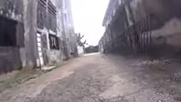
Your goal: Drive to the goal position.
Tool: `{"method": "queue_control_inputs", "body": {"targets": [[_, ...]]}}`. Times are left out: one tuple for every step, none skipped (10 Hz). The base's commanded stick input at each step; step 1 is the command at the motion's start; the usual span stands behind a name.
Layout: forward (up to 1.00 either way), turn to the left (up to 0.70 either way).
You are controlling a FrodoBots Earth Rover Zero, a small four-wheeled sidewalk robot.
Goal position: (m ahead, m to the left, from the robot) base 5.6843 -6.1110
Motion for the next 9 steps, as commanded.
{"method": "queue_control_inputs", "body": {"targets": [[0.30, 0.00], [0.30, 0.00], [0.30, 0.00], [0.30, 0.00], [0.30, 0.00], [0.30, 0.00], [0.30, 0.00], [0.30, 0.00], [0.30, 0.00]]}}
